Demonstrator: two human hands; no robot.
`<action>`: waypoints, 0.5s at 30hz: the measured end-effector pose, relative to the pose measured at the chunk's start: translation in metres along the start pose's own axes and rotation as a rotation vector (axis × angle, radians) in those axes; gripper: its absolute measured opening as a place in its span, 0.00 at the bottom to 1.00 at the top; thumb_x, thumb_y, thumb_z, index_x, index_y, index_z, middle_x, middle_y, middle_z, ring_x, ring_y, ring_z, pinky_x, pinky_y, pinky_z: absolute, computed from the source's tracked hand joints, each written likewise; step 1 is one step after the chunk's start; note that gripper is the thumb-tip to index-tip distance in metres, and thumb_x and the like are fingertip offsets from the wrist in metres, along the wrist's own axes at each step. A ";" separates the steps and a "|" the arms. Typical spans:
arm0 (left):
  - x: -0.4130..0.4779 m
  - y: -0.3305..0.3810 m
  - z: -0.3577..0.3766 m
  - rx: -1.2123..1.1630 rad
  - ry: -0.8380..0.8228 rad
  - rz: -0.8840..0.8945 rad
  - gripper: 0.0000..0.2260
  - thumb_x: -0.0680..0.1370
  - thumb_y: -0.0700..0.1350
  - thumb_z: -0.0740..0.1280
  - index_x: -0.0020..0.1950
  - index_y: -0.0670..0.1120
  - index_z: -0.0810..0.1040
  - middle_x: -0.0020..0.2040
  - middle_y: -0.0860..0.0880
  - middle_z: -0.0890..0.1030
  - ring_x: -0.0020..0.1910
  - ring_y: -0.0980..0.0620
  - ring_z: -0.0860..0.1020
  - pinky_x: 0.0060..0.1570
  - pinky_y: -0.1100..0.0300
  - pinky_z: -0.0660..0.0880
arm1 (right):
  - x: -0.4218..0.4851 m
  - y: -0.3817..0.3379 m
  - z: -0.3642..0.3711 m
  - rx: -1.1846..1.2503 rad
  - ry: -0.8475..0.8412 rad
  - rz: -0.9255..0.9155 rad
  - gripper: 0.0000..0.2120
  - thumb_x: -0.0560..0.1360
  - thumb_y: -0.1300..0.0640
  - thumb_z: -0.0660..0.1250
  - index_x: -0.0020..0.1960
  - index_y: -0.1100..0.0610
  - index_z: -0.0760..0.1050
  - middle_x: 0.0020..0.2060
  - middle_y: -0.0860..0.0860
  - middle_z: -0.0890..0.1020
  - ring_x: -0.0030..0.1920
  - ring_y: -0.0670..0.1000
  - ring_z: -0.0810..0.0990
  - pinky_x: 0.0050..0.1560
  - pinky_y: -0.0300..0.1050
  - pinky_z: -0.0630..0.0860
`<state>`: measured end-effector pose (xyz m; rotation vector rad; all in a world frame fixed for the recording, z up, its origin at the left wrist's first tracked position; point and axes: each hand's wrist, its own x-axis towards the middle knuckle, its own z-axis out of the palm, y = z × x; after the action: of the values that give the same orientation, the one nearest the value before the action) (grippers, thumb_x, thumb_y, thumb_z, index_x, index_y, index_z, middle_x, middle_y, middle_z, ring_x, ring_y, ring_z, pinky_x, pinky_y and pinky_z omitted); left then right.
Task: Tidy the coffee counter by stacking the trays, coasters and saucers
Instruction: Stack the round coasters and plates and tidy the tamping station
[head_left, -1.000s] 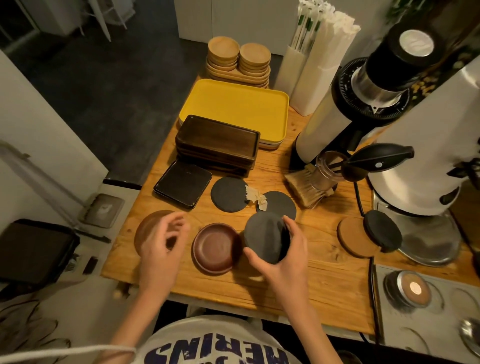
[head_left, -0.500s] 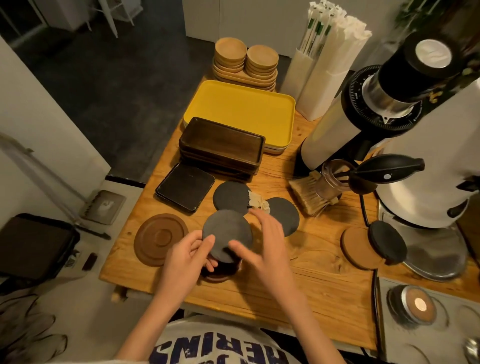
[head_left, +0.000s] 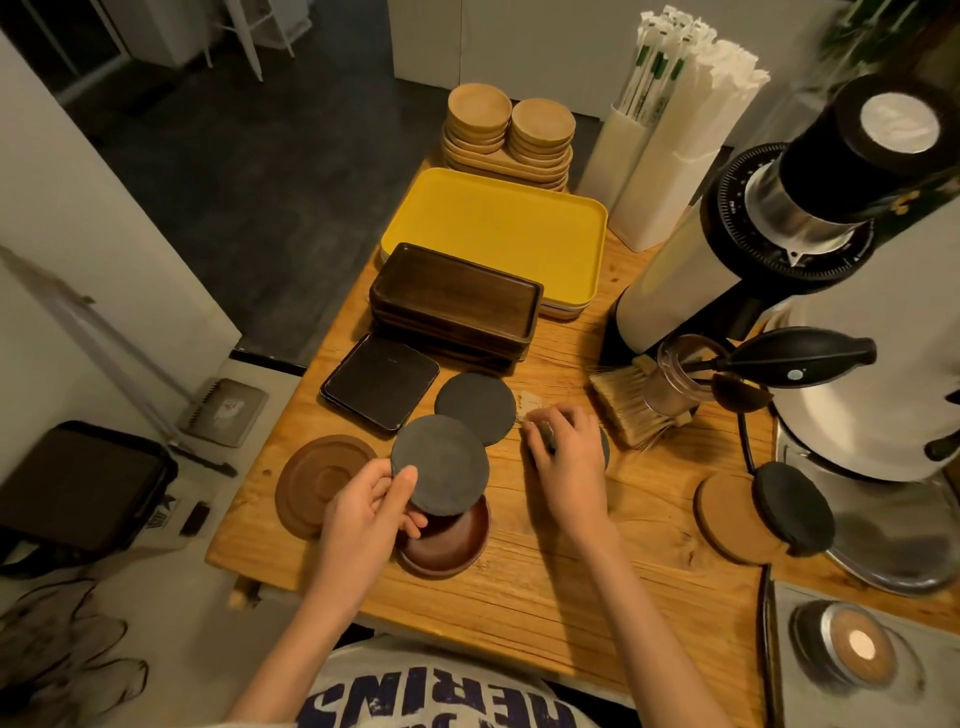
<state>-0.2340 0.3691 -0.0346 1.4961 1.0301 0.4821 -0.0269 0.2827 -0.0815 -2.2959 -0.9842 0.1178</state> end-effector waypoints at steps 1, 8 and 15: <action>0.001 0.001 0.001 0.012 0.002 0.002 0.08 0.80 0.46 0.63 0.50 0.42 0.77 0.35 0.41 0.81 0.31 0.53 0.80 0.35 0.63 0.76 | -0.001 0.001 -0.002 0.029 0.009 -0.004 0.06 0.78 0.58 0.68 0.52 0.59 0.81 0.51 0.53 0.78 0.53 0.53 0.75 0.53 0.48 0.74; 0.018 0.009 0.016 0.028 -0.013 -0.007 0.08 0.81 0.48 0.62 0.52 0.45 0.77 0.36 0.42 0.82 0.32 0.54 0.80 0.40 0.55 0.77 | -0.021 0.017 -0.027 0.143 0.114 0.089 0.05 0.79 0.59 0.65 0.53 0.59 0.78 0.51 0.52 0.77 0.52 0.52 0.77 0.52 0.49 0.76; 0.051 0.016 0.039 0.154 -0.020 -0.019 0.10 0.82 0.47 0.59 0.52 0.40 0.74 0.33 0.44 0.80 0.26 0.55 0.76 0.36 0.53 0.75 | -0.049 0.041 -0.047 0.209 0.159 0.248 0.09 0.78 0.61 0.66 0.58 0.56 0.73 0.53 0.50 0.79 0.52 0.48 0.78 0.53 0.45 0.79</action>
<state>-0.1707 0.3896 -0.0412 1.6218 1.0849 0.3809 -0.0219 0.2038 -0.0750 -2.1867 -0.5767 0.1314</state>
